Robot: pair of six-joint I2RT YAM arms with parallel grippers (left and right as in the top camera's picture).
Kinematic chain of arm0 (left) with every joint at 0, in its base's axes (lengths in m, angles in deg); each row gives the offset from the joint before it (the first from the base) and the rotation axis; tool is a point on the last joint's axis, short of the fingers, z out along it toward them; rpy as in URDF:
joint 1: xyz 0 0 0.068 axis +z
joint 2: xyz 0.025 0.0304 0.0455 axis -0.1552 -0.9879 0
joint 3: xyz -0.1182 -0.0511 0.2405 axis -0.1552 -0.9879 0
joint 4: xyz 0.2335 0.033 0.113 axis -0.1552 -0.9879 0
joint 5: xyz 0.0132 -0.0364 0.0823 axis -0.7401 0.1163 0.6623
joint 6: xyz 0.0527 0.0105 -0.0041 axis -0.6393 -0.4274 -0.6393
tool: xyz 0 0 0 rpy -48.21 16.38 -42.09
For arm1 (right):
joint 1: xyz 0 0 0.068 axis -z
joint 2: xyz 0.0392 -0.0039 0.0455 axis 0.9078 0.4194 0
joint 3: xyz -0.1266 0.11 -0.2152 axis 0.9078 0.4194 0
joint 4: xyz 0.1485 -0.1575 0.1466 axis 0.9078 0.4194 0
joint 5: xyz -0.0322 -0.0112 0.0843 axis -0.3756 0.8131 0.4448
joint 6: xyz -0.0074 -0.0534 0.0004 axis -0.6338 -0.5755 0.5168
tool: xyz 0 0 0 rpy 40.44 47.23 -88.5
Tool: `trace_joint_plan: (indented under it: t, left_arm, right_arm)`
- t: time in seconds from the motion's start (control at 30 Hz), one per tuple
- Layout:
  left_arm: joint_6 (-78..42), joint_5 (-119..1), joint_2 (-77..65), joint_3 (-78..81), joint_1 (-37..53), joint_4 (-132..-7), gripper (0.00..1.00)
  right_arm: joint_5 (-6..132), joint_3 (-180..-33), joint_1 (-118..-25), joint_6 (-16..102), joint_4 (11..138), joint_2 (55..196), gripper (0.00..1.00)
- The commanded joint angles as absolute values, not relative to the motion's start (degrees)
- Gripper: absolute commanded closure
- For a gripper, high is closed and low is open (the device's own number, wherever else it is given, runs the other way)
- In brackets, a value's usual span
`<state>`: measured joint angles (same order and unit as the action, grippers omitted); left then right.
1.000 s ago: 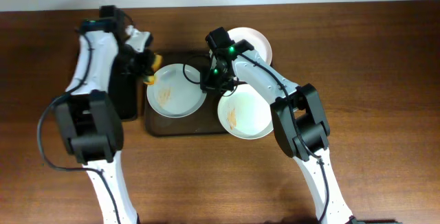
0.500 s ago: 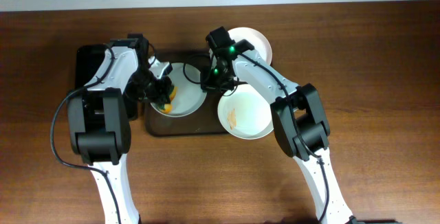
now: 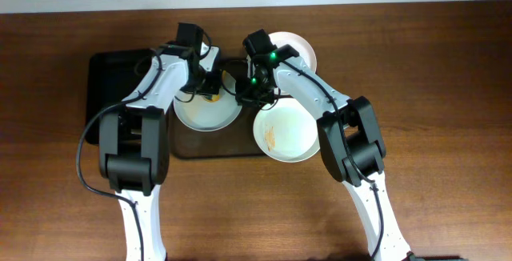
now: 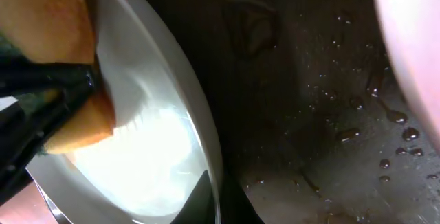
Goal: Clean dirty plates on tray and stack at the side
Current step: 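Tilt the left plate with the right gripper and bring the sponge onto it, then scrub the left plate with the sponge in the left gripper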
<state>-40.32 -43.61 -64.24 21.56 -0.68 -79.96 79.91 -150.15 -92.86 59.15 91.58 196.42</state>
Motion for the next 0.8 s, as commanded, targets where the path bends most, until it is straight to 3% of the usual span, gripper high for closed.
trace_joint_plan:
  t: [0.0,0.03,0.13,0.17,0.27,0.33,0.4,0.53,0.57,0.63,0.77]
  left_arm:
    - [-43.7,-46.8,-65.7,21.1,-0.9,-79.7,0.99]
    - [-43.6,-46.1,-65.7,21.1,-0.8,-80.1,0.99]
    - [-22.1,-16.6,-65.7,21.1,-0.5,-83.2,0.99]
    - [-18.4,-11.8,-65.7,21.1,-0.6,-84.6,0.99]
    - [-17.8,-10.6,-65.7,21.1,-0.8,-90.3,0.99]
    - [-22.3,-15.4,-65.6,21.3,-0.8,-95.1,0.99]
    - [-38.3,-41.7,-65.6,21.4,-0.8,-98.1,0.99]
    - [-39.5,-53.1,-65.7,21.4,-0.7,-92.8,0.99]
    - [-38.3,-51.3,-65.7,21.4,-0.5,-90.8,0.99]
    - [-27.7,-33.3,-65.7,21.4,-0.4,-85.2,0.99]
    - [-15.8,-7.5,-65.7,21.4,-0.4,-90.9,0.99]
  right_arm:
    - [79.6,-150.1,-93.3,57.9,92.0,197.9,0.96]
    - [79.6,-150.1,-93.3,57.9,92.0,197.9,0.96]
    - [79.6,-150.1,-93.3,57.9,92.0,197.9,0.96]
    - [79.6,-150.1,-93.3,57.9,92.0,197.9,0.96]
    - [79.7,-150.1,-93.3,57.9,92.0,197.9,0.96]
    - [79.7,-150.1,-93.3,57.9,92.0,197.9,0.96]
    - [79.7,-150.1,-93.3,57.9,92.0,197.9,0.96]
    - [79.7,-150.1,-93.3,57.9,92.0,197.9,0.96]
    - [79.7,-150.1,-93.3,57.9,92.0,197.9,0.96]
    - [79.7,-150.1,-93.3,56.9,92.0,197.9,0.96]
    - [79.8,-150.1,-93.3,56.9,91.9,197.9,0.96]
